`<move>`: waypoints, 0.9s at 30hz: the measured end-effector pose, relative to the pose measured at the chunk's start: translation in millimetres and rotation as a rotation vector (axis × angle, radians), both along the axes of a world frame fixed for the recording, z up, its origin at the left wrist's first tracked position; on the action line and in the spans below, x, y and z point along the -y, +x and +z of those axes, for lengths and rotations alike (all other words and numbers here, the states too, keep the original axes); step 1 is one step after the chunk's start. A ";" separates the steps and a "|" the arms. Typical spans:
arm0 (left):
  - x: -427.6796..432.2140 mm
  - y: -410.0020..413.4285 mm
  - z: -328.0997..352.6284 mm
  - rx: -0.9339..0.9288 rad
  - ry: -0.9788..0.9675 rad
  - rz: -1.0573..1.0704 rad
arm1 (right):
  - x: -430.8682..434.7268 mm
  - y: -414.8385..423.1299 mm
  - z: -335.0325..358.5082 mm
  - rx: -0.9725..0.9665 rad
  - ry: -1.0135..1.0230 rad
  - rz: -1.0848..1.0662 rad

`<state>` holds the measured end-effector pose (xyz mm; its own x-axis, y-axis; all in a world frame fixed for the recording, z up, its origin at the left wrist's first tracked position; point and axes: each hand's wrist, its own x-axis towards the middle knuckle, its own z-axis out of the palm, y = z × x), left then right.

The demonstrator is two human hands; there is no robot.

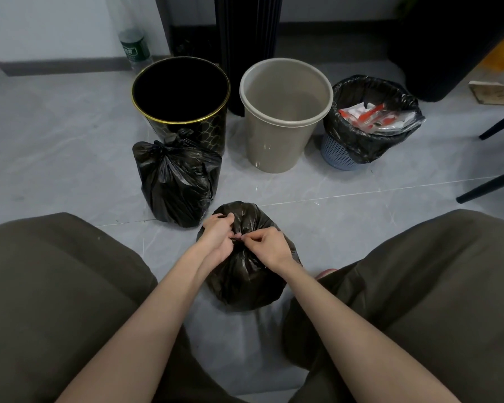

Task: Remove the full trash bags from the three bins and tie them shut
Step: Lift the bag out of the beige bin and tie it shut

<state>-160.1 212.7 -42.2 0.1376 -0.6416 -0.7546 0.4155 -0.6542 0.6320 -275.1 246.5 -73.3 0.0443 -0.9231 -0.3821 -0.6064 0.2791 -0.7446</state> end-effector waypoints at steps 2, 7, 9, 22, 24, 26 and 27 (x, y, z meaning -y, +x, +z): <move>0.2 0.2 4.1 -0.088 0.025 0.058 | -0.6 -1.0 5.2 -0.056 -0.030 0.088; 3.7 0.2 5.0 -0.170 0.076 0.073 | -3.7 -7.0 7.5 -0.070 -0.004 0.218; 6.1 -1.5 7.1 -0.192 0.064 0.075 | -5.6 -6.4 5.0 -0.008 0.010 0.204; -8.5 29.1 -4.6 0.995 -0.382 -1.237 | -3.7 -14.7 7.8 0.297 0.232 -0.163; -12.1 28.7 2.9 1.127 -0.403 -1.336 | -2.4 -16.4 9.7 0.364 0.278 -0.207; -12.6 28.9 8.3 1.167 -0.471 -1.317 | -0.3 -18.5 12.4 0.414 0.319 -0.241; -12.0 29.8 10.8 1.131 -0.488 -1.294 | 0.7 -18.6 14.9 0.424 0.349 -0.264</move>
<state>-130.3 224.7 -31.4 -0.3200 -0.8648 -0.3869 -0.8907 0.1354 0.4340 -293.8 245.8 -58.4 0.0454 -0.7468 -0.6635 -0.1542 0.6509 -0.7433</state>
